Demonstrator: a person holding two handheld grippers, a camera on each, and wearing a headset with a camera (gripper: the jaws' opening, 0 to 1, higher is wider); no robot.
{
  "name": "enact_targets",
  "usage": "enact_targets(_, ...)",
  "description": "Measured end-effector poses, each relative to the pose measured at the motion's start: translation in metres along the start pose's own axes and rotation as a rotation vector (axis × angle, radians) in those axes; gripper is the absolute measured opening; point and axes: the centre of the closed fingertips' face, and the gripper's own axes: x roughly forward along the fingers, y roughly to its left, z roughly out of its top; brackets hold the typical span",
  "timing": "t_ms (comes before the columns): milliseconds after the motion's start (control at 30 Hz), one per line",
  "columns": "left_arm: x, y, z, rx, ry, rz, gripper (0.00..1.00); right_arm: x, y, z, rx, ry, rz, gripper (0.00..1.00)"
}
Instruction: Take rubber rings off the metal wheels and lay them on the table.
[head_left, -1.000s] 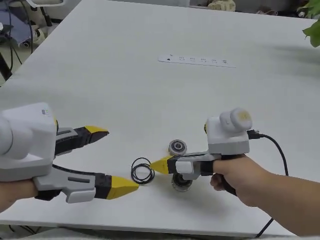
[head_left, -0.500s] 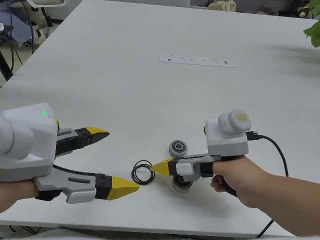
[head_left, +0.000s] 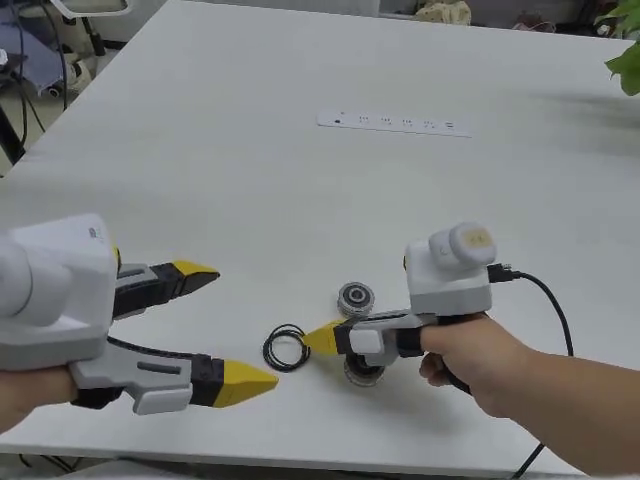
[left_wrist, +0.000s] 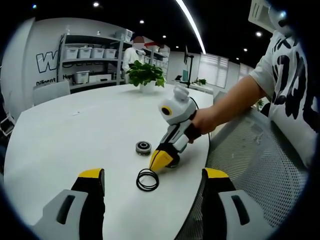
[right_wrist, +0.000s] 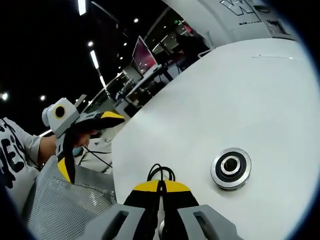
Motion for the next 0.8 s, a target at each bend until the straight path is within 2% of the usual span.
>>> enact_targets(567, -0.0020, 0.0007, -0.0015, -0.002, 0.003, 0.007, 0.77, 0.0007, -0.0033, -0.0018, -0.069, 0.019, -0.033, 0.05)
enact_targets(800, -0.0014, 0.0003, 0.0001, -0.002, 0.000, 0.008, 0.77, -0.0044, -0.0011, 0.0039, -0.089, 0.005, -0.032, 0.08)
